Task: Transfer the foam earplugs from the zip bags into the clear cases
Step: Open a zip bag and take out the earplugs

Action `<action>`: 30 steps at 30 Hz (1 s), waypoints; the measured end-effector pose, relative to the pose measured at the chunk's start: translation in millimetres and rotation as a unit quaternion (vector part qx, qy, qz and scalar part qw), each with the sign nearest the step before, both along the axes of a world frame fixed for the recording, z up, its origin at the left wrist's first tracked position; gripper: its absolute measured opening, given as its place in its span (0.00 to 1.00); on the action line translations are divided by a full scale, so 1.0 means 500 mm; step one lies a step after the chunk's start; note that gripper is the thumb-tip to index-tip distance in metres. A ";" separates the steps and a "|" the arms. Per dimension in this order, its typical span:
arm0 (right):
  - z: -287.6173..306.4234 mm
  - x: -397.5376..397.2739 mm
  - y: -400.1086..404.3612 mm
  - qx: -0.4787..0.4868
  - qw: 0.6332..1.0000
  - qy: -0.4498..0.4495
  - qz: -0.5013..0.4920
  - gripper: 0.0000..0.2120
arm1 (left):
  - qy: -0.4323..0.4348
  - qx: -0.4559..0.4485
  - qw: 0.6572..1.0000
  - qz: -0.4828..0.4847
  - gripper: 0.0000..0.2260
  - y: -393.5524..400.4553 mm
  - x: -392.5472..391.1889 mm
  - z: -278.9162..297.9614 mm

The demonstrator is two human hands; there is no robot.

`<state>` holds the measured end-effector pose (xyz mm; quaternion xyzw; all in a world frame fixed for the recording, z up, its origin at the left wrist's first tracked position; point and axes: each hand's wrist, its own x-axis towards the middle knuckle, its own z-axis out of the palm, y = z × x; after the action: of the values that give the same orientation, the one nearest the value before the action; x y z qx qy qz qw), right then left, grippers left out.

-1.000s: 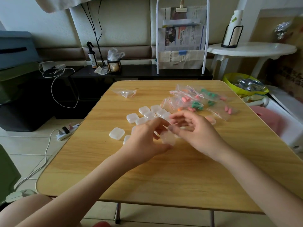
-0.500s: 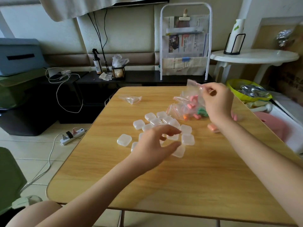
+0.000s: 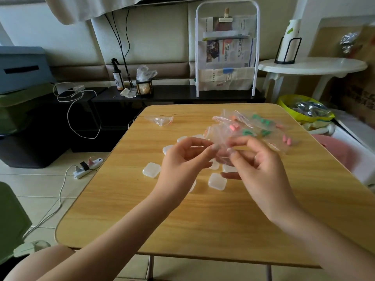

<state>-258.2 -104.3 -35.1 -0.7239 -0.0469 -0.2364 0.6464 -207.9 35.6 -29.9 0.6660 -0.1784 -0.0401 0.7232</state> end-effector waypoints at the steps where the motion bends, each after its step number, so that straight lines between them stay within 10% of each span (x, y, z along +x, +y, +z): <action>1: -0.005 -0.002 0.001 -0.007 1.000 0.003 0.003 0.05 | -0.007 0.010 1.000 0.010 0.16 0.000 -0.002 0.000; 23: -0.003 0.014 -0.025 -0.226 0.974 -0.007 -0.014 0.08 | -0.111 0.151 0.982 0.007 0.03 0.004 0.008 -0.010; 30: 0.013 -0.010 -0.011 -0.441 0.895 0.027 -0.070 0.10 | -0.159 0.222 0.962 0.010 0.08 0.000 -0.012 -0.003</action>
<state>-263.3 -110.0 -28.8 -0.9420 -0.0782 -0.2169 0.2438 -214.1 35.8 -31.6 0.8094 -0.2713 0.0348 0.5196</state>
